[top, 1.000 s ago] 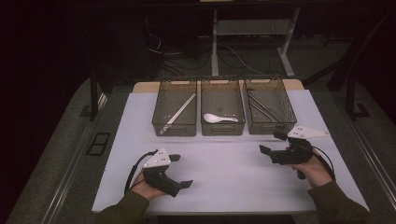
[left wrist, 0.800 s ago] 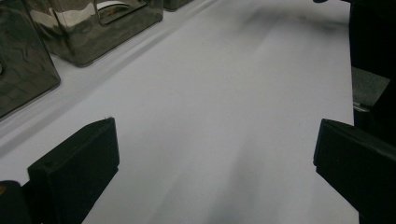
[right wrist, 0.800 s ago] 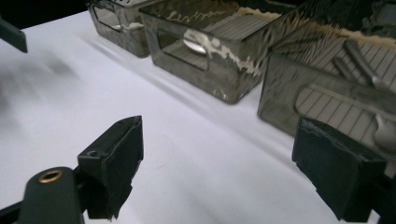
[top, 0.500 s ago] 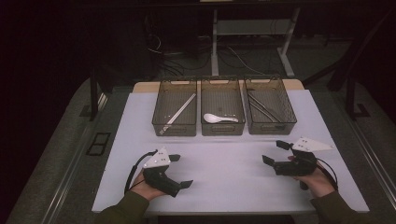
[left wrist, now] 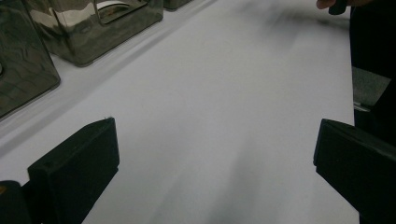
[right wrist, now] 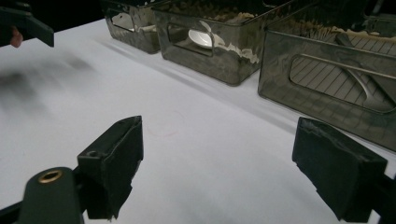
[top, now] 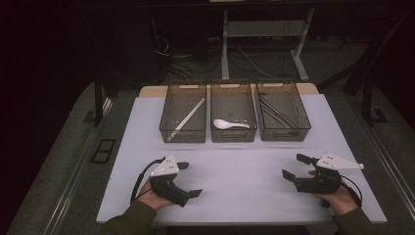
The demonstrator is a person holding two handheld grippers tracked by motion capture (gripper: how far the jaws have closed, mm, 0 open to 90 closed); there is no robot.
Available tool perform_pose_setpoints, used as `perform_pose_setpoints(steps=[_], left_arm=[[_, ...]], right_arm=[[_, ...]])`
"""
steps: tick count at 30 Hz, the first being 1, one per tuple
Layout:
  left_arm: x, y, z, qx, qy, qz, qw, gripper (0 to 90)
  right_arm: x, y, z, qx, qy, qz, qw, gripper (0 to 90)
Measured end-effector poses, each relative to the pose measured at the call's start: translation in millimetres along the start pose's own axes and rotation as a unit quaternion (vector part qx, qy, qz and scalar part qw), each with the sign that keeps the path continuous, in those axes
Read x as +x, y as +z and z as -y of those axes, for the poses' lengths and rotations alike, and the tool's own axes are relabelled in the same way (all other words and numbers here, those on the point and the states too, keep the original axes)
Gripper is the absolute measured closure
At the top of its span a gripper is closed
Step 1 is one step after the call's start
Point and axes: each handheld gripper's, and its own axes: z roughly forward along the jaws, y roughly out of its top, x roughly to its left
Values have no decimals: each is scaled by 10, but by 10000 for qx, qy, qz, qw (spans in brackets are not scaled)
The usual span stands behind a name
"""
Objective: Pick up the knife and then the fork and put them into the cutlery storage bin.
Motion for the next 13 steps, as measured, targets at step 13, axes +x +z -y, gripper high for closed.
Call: perform_pose_setpoints(steps=[13], left_arm=[[3, 4, -5, -13, 21, -6, 10000, 0]], right_arm=[[36, 24, 37, 166, -95, -3, 9998, 143]])
